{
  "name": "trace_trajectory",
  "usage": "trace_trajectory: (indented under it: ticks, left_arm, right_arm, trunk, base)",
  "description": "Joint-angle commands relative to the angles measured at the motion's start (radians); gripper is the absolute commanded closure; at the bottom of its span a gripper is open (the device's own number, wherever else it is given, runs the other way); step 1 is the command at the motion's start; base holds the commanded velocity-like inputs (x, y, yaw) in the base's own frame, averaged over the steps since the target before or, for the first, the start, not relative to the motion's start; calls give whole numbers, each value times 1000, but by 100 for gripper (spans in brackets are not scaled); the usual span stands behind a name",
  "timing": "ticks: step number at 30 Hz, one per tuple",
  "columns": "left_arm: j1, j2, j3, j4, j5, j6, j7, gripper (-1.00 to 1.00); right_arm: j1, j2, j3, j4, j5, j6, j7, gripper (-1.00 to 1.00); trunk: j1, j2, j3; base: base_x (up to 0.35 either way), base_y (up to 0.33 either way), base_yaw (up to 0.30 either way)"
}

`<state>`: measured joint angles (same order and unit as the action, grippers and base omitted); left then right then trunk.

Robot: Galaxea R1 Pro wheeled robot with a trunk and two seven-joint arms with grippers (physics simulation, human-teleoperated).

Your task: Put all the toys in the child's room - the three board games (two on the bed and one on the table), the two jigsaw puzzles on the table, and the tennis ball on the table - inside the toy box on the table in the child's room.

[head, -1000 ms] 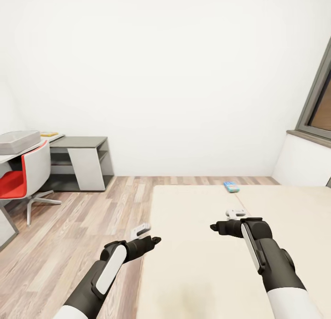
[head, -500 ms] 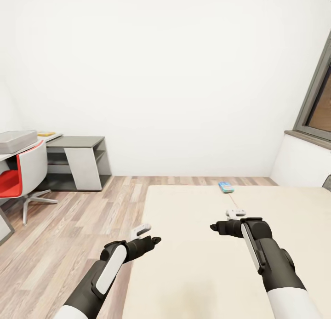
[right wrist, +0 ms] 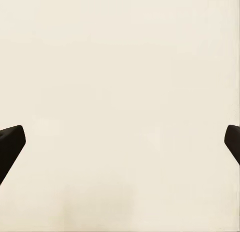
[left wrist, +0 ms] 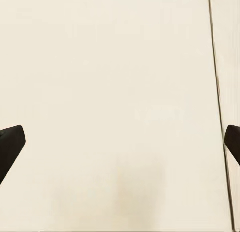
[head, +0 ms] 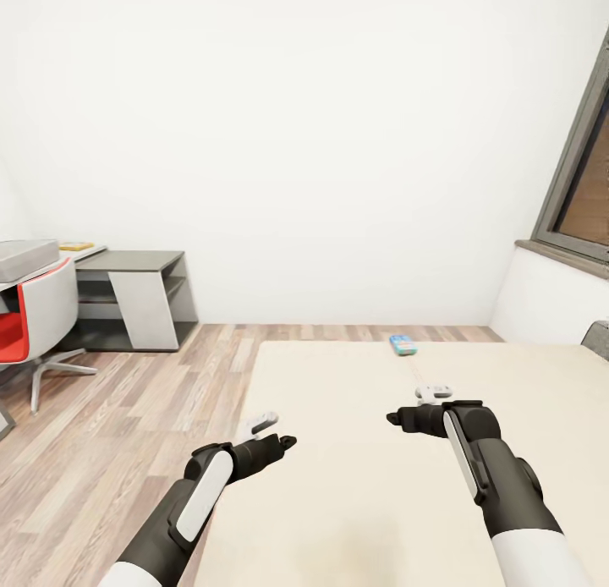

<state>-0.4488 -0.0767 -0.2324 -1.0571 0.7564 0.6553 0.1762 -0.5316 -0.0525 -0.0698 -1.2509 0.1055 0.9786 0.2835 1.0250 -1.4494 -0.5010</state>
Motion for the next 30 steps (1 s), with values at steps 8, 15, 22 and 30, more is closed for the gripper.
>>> trace_trajectory:
  ticks: [8,15,22,30]
  left_arm:
    - [0,0,-1,-1,11,3,9,-100]
    - [0,0,-1,-1,11,3,9,-100]
    - [0,0,-1,-1,11,3,9,-100]
    - [-1,0,-1,-1,11,3,9,-100]
  right_arm:
    - [-1,0,-1,-1,11,3,10,-100]
    - [-1,0,-1,-1,11,3,10,-100]
    - [-1,0,-1,-1,11,3,10,-100]
    - [-1,0,-1,-1,11,3,10,-100]
  trunk:
    - [0,-1,-1]
    - [0,-1,-1]
    - [0,-1,-1]
    - [0,-1,-1]
  base:
    - [0,-227,-73]
    - [0,-252,-74]
    - [0,-261,-28]
    - [0,-265,-9]
